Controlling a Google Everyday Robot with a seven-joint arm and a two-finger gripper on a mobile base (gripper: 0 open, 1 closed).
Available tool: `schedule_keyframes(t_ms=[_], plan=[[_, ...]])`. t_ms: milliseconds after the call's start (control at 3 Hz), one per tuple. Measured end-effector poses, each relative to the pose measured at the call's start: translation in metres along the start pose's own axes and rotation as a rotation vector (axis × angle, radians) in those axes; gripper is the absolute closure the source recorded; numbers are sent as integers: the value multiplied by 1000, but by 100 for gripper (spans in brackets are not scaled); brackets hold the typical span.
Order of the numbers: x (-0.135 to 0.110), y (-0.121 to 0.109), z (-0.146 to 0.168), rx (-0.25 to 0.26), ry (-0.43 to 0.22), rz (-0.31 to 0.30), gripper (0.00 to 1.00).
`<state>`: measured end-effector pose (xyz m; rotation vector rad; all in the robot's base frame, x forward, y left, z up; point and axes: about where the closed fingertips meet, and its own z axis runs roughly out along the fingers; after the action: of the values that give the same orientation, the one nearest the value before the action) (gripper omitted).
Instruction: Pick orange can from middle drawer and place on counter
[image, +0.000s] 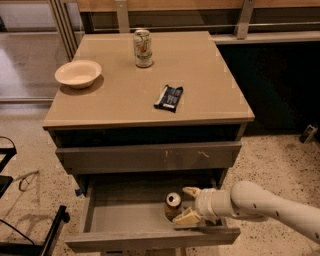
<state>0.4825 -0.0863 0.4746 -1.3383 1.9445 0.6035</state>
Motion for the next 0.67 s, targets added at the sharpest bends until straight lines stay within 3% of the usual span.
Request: schedule_keyframes(t_ms=[667], plan=[[-5,-8,25,6,-49,-23,28]])
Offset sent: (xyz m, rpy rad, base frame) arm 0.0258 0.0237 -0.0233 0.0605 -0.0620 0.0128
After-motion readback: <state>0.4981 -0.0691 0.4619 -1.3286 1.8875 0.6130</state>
